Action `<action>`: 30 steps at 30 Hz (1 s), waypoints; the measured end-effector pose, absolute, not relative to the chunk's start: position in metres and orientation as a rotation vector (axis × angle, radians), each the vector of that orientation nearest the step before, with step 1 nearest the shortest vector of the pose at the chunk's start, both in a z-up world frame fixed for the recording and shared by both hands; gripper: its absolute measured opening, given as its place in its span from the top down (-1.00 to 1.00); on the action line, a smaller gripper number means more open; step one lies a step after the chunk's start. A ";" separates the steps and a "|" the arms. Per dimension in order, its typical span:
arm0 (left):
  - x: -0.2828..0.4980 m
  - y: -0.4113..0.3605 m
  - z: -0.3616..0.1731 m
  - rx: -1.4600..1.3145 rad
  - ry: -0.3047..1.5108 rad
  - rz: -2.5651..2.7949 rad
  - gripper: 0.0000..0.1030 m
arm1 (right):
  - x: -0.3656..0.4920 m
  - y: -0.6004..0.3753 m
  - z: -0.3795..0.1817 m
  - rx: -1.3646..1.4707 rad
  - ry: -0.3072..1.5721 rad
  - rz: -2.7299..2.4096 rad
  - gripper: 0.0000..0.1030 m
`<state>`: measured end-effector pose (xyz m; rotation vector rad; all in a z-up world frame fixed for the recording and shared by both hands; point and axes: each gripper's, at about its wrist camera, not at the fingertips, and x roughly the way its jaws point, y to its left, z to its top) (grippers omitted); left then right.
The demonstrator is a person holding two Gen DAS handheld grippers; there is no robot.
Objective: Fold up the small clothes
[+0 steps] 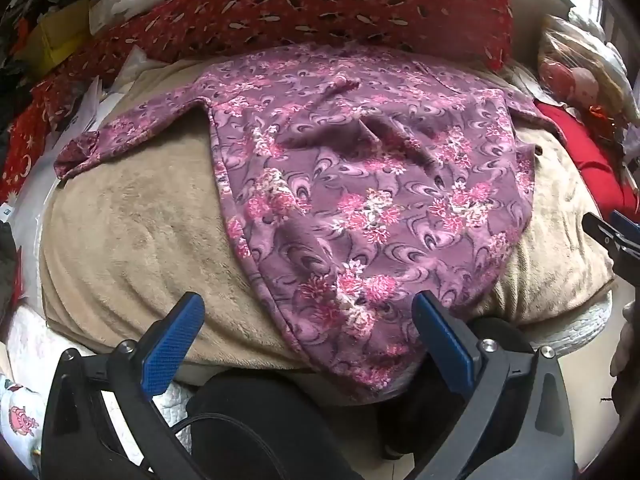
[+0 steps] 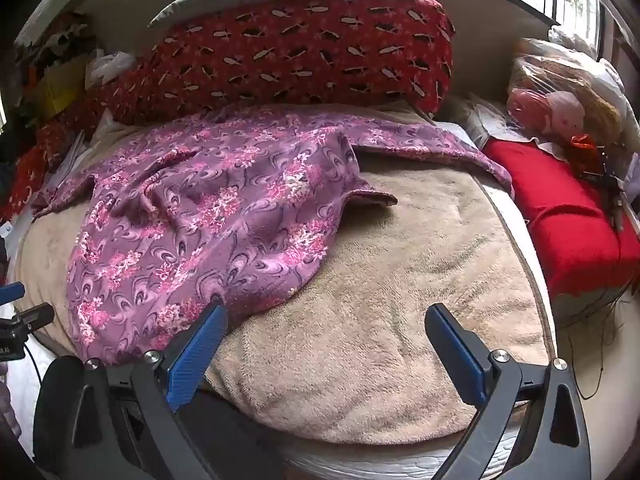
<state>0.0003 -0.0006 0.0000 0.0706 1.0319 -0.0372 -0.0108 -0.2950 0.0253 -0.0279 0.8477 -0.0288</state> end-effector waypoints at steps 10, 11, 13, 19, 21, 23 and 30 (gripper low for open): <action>-0.006 -0.006 0.012 0.066 0.998 -0.038 -1.00 | -0.020 -0.299 0.033 -0.012 0.822 -0.030 -0.93; -0.004 -0.004 0.012 0.066 1.015 -0.043 -1.00 | -0.021 -0.299 0.034 -0.009 0.819 -0.030 -0.93; -0.009 -0.002 0.015 0.070 1.007 -0.046 -1.00 | -0.023 -0.300 0.036 -0.006 0.815 -0.030 -0.93; -0.012 -0.001 0.018 0.048 0.984 -0.062 -1.00 | -0.026 -0.301 0.039 -0.001 0.803 -0.029 -0.93; -0.013 -0.001 0.017 0.036 0.975 -0.068 -1.00 | -0.026 -0.301 0.039 0.000 0.801 -0.029 -0.93; -0.013 0.000 0.017 0.031 0.977 -0.075 -1.00 | -0.026 -0.301 0.039 0.000 0.803 -0.028 -0.93; -0.012 0.000 0.015 0.040 1.017 -0.067 -1.00 | -0.026 -0.301 0.038 -0.001 0.807 -0.027 -0.93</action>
